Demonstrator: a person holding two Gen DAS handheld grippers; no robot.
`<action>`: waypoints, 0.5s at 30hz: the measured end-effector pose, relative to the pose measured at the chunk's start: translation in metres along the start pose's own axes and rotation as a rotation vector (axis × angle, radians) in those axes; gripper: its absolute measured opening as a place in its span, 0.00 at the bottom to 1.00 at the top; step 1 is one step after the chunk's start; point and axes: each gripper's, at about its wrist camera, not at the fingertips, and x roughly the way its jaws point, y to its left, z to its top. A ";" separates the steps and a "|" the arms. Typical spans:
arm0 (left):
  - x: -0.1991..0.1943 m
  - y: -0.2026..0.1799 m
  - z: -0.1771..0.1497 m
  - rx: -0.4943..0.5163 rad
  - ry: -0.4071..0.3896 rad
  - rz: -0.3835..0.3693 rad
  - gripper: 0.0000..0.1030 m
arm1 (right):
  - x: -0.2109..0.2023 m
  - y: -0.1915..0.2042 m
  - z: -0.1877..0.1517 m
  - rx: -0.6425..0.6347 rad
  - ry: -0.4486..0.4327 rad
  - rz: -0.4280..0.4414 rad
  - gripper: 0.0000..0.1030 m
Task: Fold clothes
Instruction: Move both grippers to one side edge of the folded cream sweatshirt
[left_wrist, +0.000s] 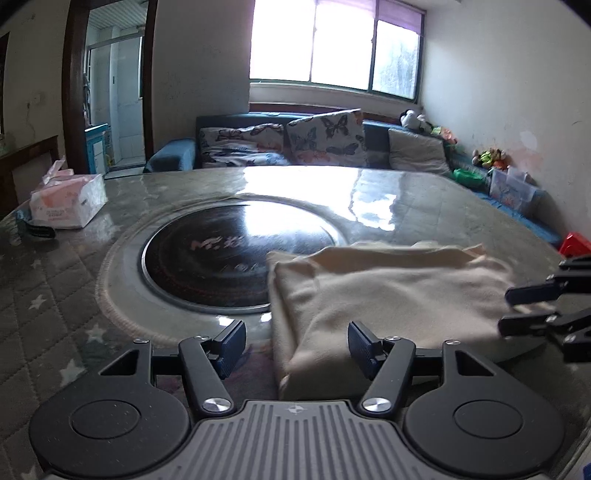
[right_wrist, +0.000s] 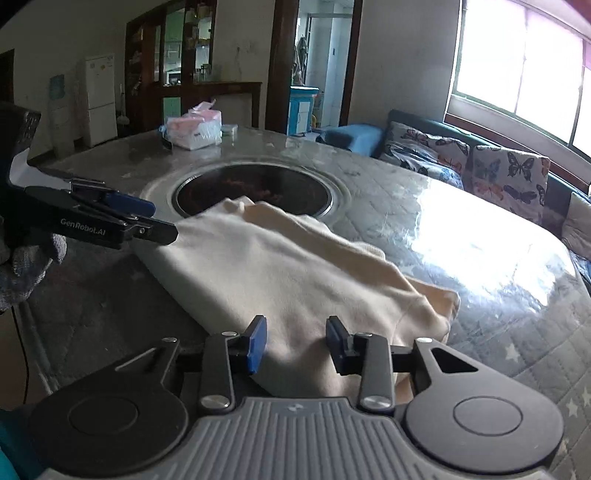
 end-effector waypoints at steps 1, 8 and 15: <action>0.001 0.001 -0.002 0.002 0.007 0.008 0.63 | 0.002 0.001 0.000 -0.004 0.005 0.002 0.35; -0.003 0.007 -0.005 -0.028 0.015 0.000 0.64 | 0.002 0.007 0.008 -0.024 -0.011 0.009 0.35; -0.002 0.008 -0.010 -0.030 0.023 0.005 0.66 | 0.023 0.028 0.013 -0.076 0.011 0.055 0.35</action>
